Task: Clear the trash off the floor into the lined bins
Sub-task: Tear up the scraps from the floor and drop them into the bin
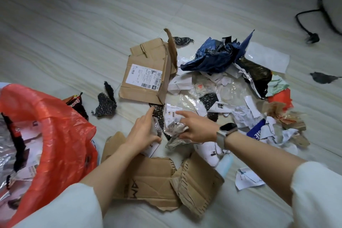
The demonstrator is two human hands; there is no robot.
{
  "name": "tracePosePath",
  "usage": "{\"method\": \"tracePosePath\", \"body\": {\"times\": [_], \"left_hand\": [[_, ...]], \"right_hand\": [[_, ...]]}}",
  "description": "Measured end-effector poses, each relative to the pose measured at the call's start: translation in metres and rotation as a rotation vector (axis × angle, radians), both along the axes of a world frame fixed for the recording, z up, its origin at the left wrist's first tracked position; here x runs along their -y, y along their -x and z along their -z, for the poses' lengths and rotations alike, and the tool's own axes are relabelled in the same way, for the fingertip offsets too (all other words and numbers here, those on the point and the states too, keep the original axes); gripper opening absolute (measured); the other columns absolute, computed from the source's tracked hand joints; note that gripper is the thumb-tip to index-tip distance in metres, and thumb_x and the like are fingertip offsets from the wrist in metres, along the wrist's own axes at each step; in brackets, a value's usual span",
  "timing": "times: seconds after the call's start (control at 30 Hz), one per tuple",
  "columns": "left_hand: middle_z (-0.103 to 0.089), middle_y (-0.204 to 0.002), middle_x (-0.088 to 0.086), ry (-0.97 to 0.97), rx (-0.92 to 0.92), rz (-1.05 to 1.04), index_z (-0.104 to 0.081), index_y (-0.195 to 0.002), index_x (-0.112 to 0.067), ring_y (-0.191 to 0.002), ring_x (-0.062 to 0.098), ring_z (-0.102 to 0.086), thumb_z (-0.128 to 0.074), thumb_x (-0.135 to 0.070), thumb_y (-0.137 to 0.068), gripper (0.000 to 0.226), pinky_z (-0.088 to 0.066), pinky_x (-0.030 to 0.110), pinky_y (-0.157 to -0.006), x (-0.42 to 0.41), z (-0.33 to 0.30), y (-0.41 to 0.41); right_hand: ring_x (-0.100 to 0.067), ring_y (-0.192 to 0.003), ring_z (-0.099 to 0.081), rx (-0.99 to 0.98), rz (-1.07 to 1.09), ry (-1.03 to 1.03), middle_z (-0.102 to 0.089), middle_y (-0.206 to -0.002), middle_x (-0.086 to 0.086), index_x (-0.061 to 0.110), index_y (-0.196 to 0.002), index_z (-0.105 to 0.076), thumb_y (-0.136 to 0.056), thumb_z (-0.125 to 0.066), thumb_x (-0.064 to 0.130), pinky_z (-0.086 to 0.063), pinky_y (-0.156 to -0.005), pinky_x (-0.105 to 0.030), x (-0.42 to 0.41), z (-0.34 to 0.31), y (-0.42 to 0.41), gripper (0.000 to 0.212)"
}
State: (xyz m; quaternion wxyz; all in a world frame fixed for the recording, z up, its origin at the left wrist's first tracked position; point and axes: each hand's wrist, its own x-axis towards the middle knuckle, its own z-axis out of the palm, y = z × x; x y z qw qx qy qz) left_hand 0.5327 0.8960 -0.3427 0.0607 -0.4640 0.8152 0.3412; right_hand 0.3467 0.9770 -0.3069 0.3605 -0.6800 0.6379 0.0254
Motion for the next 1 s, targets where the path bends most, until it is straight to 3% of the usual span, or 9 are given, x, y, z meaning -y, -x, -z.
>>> {"method": "tracePosePath", "body": {"times": [0.13,0.23,0.3,0.5,0.57,0.67,0.73,0.83,1.0], "left_hand": [[-0.043,-0.136,0.009,0.011,0.072,0.045,-0.019,-0.144,-0.016,-0.125,0.024,-0.038,-0.083,-0.032,-0.062,0.106,-0.035,0.037,-0.105,0.006,0.002,-0.008],[-0.036,-0.137,0.005,0.083,0.134,0.158,-0.029,-0.139,-0.016,-0.126,0.02,-0.035,-0.08,-0.037,-0.065,0.092,-0.035,0.033,-0.103,0.01,-0.005,-0.009],[-0.023,-0.148,0.002,0.123,0.152,0.241,-0.03,-0.138,-0.017,-0.13,0.019,-0.031,-0.08,-0.038,-0.064,0.091,-0.036,0.034,-0.104,0.013,-0.01,-0.006],[0.005,-0.156,-0.014,0.094,0.356,0.542,-0.018,-0.141,-0.036,-0.124,0.024,-0.04,-0.079,-0.031,-0.067,0.095,-0.046,0.039,-0.092,0.021,-0.017,0.011],[0.003,-0.156,-0.014,0.108,0.398,0.564,-0.018,-0.141,-0.037,-0.124,0.025,-0.038,-0.078,-0.032,-0.068,0.095,-0.045,0.039,-0.089,0.02,-0.018,0.013],[-0.009,-0.156,-0.011,0.222,0.384,0.557,-0.021,-0.141,-0.033,-0.126,0.027,-0.031,-0.076,-0.034,-0.069,0.091,-0.045,0.037,-0.087,0.015,-0.019,0.011],[-0.016,-0.155,-0.007,0.279,0.365,0.57,-0.021,-0.143,-0.028,-0.137,0.031,-0.017,-0.074,-0.034,-0.07,0.09,-0.038,0.038,-0.101,0.014,-0.018,0.009],[-0.02,-0.154,0.004,0.182,0.294,0.534,-0.022,-0.144,-0.017,-0.143,0.028,-0.006,-0.072,-0.023,-0.073,0.087,-0.018,0.033,-0.113,0.013,-0.017,0.006],[-0.045,-0.122,0.01,0.16,0.135,0.333,-0.031,-0.139,-0.017,-0.099,0.024,-0.05,-0.068,-0.007,-0.072,0.077,-0.044,0.034,-0.073,0.006,-0.014,-0.005]], "right_hand": [[-0.025,-0.144,0.002,-0.13,-0.126,-0.025,0.002,-0.156,-0.01,0.006,-0.128,-0.045,-0.088,-0.059,0.029,-0.01,-0.118,-0.037,0.016,0.02,-0.021,0.049],[-0.03,-0.138,-0.022,-0.181,-0.121,0.097,-0.025,-0.15,-0.013,0.008,-0.117,-0.051,-0.088,-0.054,0.011,-0.031,-0.11,-0.039,0.008,0.023,-0.024,0.03],[-0.031,-0.119,-0.042,-0.174,-0.082,0.227,-0.047,-0.129,-0.013,0.007,-0.106,-0.053,-0.086,-0.047,0.002,-0.046,-0.082,-0.035,-0.006,0.024,-0.023,0.021],[-0.031,-0.094,-0.048,-0.21,-0.049,0.325,-0.054,-0.107,-0.013,0.017,-0.13,-0.043,-0.086,-0.047,0.001,-0.045,-0.069,-0.04,-0.027,0.033,-0.013,0.047],[-0.034,-0.112,-0.042,-0.246,-0.044,0.302,-0.047,-0.122,-0.015,0.021,-0.129,-0.044,-0.087,-0.048,0.005,-0.042,-0.084,-0.042,-0.024,0.031,-0.013,0.045],[-0.035,-0.142,-0.003,-0.262,-0.075,0.172,-0.006,-0.155,-0.009,0.021,-0.125,-0.044,-0.085,-0.045,0.0,-0.021,-0.111,-0.05,-0.019,0.026,-0.011,0.045],[-0.033,-0.14,-0.008,-0.262,-0.124,0.135,-0.006,-0.156,-0.005,0.018,-0.122,-0.044,-0.084,-0.043,-0.002,-0.025,-0.109,-0.047,-0.015,0.023,-0.012,0.043],[-0.037,-0.122,-0.034,-0.227,-0.136,0.239,-0.036,-0.14,-0.011,0.01,-0.116,-0.05,-0.086,-0.045,0.001,-0.04,-0.091,-0.042,-0.017,0.023,-0.016,0.032],[-0.029,-0.106,-0.037,-0.25,-0.069,0.195,-0.04,-0.127,-0.009,0.015,-0.123,-0.043,-0.091,-0.038,0.004,-0.031,-0.074,-0.034,-0.022,0.026,-0.021,0.034]]}}
